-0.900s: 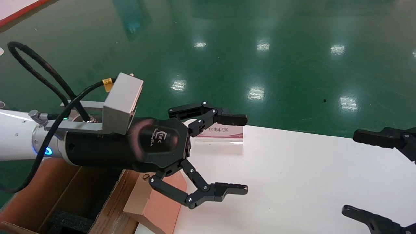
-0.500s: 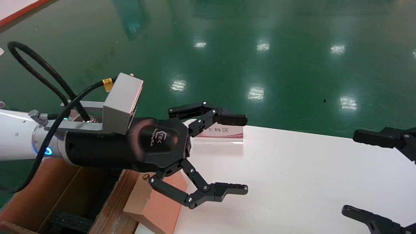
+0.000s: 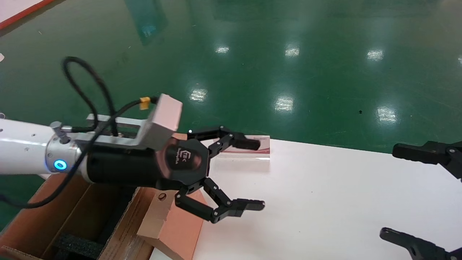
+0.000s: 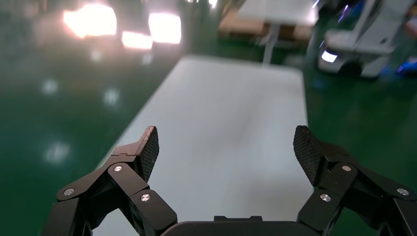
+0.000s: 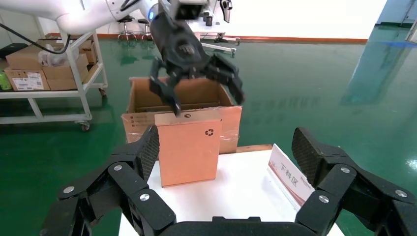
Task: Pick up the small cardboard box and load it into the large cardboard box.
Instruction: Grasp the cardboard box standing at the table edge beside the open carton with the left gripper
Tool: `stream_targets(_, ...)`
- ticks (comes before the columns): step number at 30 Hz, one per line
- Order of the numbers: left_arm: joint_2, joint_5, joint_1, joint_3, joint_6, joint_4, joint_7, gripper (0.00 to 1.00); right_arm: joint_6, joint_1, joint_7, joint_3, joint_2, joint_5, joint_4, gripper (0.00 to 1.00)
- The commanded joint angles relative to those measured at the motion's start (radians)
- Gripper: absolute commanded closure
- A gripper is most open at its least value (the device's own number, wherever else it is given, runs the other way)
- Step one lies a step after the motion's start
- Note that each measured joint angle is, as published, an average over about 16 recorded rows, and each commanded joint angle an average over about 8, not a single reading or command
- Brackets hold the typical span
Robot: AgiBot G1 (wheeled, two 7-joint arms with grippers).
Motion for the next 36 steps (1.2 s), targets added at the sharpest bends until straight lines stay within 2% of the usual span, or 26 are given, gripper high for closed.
stream_targets(1, -0.016, 0.055, -0.025, 0.020, -0.013, -0.019, -0.038, 0.00, 0.000, 0.000, 0.000, 0.000, 0.000, 0.000, 0.000, 0.00)
stream_targets(8, 0.025, 0.362, -0.280, 0.196, 0.090, -0.033, -0.240, 0.00, 0.000, 0.000, 0.000, -0.001, 0.000, 0.000, 0.000, 0.00)
stream_targets(14, 0.049, 0.495, -0.468, 0.393, 0.117, -0.032, -0.442, 0.00, 0.000, 0.000, -0.001, -0.001, 0.000, 0.001, 0.000, 0.00)
stream_targets(23, 0.058, 0.546, -0.710, 0.679, 0.118, -0.036, -0.713, 0.00, 0.001, 0.000, -0.001, -0.002, 0.001, 0.001, 0.000, 0.00)
stream_targets(36, 0.095, 0.482, -0.940, 1.023, 0.112, -0.038, -0.901, 0.00, 0.001, 0.001, -0.001, -0.003, 0.001, 0.002, 0.000, 0.00)
